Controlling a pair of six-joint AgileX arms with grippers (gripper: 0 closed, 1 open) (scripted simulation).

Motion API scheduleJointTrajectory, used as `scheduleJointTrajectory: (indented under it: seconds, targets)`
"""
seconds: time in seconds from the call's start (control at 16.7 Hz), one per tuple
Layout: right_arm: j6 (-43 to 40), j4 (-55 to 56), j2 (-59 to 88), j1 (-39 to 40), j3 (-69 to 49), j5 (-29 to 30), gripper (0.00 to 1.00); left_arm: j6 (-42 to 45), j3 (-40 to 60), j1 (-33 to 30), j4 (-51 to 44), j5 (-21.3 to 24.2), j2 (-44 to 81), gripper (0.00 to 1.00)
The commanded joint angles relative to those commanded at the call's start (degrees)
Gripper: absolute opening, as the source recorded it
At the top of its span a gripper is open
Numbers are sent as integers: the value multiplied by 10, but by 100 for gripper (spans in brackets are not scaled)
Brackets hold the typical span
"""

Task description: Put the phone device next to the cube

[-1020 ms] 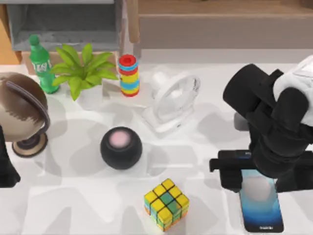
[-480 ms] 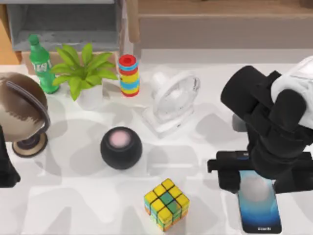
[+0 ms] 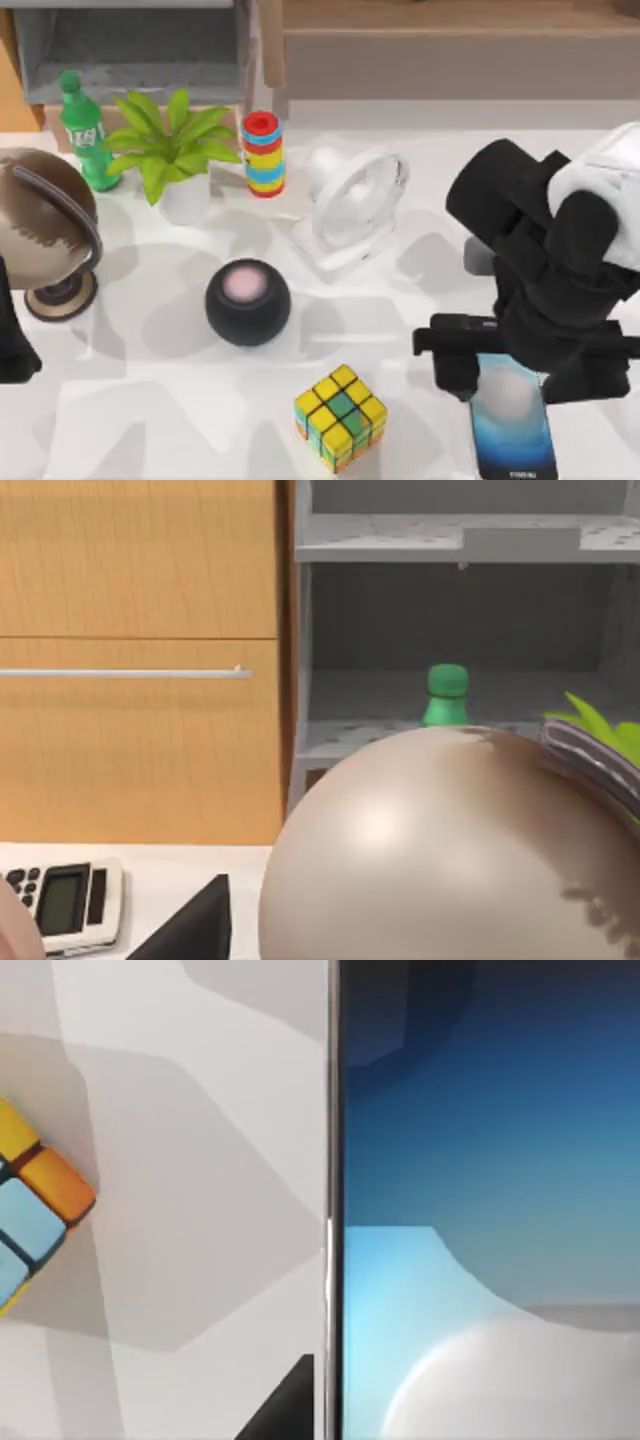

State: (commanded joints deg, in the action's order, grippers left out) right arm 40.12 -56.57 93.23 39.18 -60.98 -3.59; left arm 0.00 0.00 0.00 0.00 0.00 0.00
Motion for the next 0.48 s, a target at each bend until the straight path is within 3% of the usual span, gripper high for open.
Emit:
scheduleJointTrajectory:
  seconds: [0.48]
  targets:
    - [3,49,12,2,25,-41,0,0,0,0,0,0,0,100]
